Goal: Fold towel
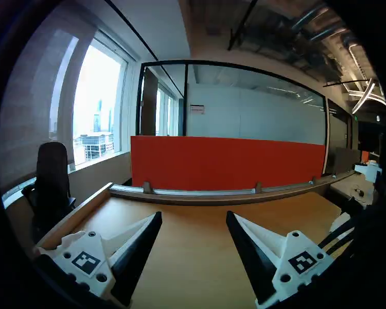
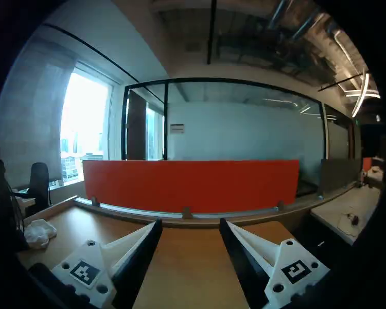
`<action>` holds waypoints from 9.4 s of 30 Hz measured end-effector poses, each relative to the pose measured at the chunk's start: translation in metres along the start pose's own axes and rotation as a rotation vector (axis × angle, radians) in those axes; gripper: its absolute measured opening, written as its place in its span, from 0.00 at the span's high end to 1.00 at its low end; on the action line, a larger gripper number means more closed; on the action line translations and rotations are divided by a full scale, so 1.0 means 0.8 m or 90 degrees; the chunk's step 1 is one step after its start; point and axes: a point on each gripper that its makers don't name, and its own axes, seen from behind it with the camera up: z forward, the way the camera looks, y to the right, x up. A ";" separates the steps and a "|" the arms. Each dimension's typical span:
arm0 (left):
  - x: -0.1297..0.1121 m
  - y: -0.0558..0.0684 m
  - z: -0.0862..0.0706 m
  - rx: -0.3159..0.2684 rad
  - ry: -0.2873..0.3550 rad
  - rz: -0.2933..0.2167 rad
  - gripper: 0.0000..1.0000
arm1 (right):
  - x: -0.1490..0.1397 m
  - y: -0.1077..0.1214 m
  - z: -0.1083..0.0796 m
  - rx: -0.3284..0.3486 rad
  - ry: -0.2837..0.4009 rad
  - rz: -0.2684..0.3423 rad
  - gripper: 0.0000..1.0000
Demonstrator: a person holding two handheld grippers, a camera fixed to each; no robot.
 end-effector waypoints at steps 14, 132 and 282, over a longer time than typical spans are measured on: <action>-0.010 0.007 -0.001 -0.012 0.019 0.028 0.07 | -0.001 -0.015 -0.003 -0.008 -0.006 0.018 0.15; -0.222 -0.043 0.013 0.017 0.089 0.022 0.07 | -0.131 0.001 -0.009 -0.031 0.048 -0.028 0.11; -0.222 -0.042 0.012 0.016 0.088 0.021 0.06 | -0.282 0.030 -0.008 -0.040 0.043 -0.004 0.06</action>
